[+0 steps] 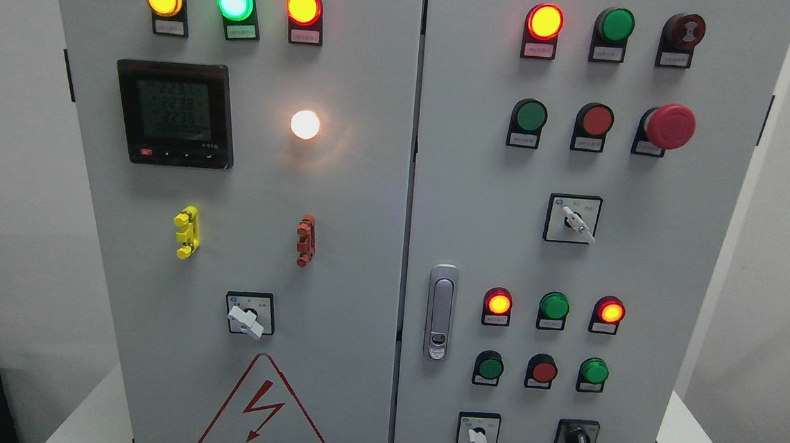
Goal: Trip black knob to open circuit
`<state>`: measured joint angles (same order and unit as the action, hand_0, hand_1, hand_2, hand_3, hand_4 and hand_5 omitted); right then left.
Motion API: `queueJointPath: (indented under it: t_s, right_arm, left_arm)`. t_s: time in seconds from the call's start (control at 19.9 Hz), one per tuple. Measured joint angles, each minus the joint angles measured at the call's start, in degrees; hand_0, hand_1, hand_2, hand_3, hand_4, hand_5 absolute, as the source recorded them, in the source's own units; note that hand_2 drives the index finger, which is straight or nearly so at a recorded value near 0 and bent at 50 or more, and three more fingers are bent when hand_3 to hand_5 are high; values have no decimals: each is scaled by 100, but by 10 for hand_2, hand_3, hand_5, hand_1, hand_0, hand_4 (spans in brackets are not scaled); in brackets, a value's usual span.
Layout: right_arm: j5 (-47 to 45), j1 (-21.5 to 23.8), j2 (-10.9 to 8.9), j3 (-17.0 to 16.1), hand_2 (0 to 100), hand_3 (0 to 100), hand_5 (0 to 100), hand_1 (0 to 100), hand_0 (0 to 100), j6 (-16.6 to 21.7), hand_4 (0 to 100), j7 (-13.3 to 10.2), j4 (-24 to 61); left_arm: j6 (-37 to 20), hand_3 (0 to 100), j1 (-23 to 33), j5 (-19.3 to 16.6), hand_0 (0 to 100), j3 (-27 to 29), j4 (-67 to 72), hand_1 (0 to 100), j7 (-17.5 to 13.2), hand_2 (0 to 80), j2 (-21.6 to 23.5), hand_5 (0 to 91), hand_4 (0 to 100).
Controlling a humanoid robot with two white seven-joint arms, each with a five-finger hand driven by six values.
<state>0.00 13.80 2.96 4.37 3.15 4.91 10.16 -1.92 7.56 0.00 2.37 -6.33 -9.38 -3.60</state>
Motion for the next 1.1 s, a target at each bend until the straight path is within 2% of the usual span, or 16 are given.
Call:
queueJointPath:
  t_s: [0.6, 0.75, 0.95, 1.1]
  right_arm:
    - [0, 94, 45, -42, 0, 0, 0, 173, 0, 26, 0, 37, 172]
    - [70, 268, 58, -132, 0, 0, 0, 170, 0, 7, 0, 47, 444]
    - [373, 466, 94, -349, 0, 0, 0, 164, 0, -10, 0, 184, 877]
    - [536, 607, 121, -511, 0, 0, 0, 149, 0, 124, 0, 310, 1211]
  left_arm:
    - [-34, 0, 0, 0, 120, 0, 0, 389, 0, 0, 0, 0, 0]
    - [-34, 0, 0, 0, 120, 0, 0, 389, 0, 0, 0, 0, 0]
    - [-35, 0, 0, 0, 120, 0, 0, 389, 0, 0, 0, 0, 0]
    - [-35, 0, 0, 0, 120, 0, 0, 389, 0, 0, 0, 0, 0]
